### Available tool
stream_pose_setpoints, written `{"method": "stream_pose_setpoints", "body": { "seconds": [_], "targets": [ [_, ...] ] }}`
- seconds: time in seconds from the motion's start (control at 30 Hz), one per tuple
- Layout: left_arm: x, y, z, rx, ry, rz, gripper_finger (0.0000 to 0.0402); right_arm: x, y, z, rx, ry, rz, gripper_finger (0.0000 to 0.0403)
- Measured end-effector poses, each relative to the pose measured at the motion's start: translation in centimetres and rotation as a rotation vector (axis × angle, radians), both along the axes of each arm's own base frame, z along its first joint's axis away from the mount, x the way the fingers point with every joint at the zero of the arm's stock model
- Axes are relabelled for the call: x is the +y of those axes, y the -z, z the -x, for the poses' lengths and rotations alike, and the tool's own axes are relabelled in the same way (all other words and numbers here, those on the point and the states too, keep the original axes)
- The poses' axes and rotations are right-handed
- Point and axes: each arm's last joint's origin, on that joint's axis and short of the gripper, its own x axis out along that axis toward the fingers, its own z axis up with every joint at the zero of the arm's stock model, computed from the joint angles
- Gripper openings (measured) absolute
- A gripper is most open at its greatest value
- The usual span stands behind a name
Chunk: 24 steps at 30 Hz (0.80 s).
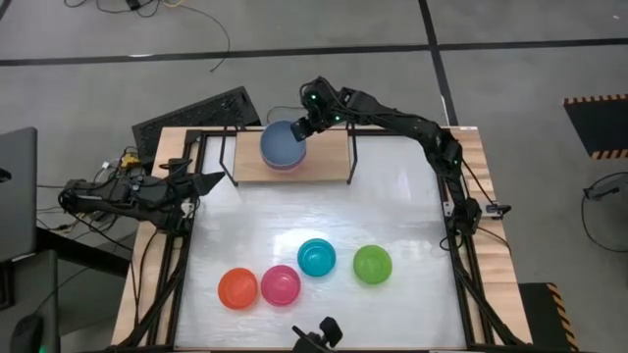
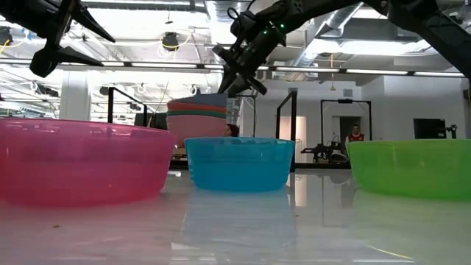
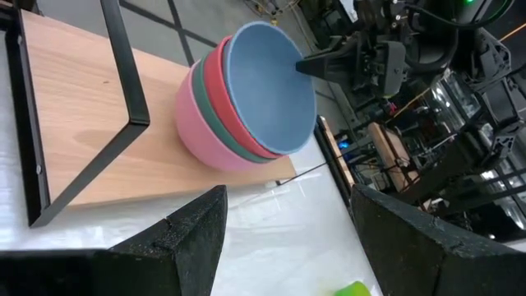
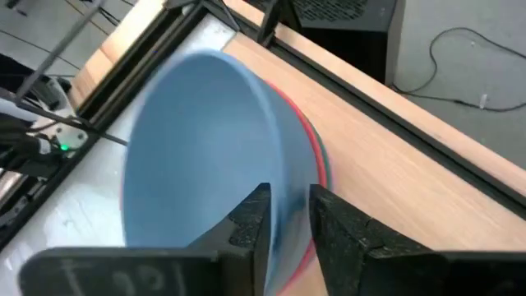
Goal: Place and stack bowls onto a shelf
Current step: Stack the blue bowl on top of the orange bowl on the shelf
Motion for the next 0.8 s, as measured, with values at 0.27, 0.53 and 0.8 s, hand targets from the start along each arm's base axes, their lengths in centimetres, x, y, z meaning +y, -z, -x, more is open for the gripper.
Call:
{"method": "stream_pose_setpoints", "body": {
  "seconds": [0.27, 0.53, 0.8],
  "targets": [
    [0.0, 0.0, 0.0, 0.000, 0.000, 0.000, 0.0245, -0.4, -0.3, -0.2, -0.041, 0.002, 0.028, 0.0184],
    [0.0, 0.0, 0.0, 0.000, 0.001, 0.000, 0.0245, -0.1, -2.8, 0.0, -0.168, -0.016, 0.061, 0.0160],
    [0.0, 0.1, 0.1, 0.025, 0.004, -0.012, 0.0245, 1.1, -0.9, -0.5, -0.048, -0.065, 0.059, 0.0035]
  ]
}}
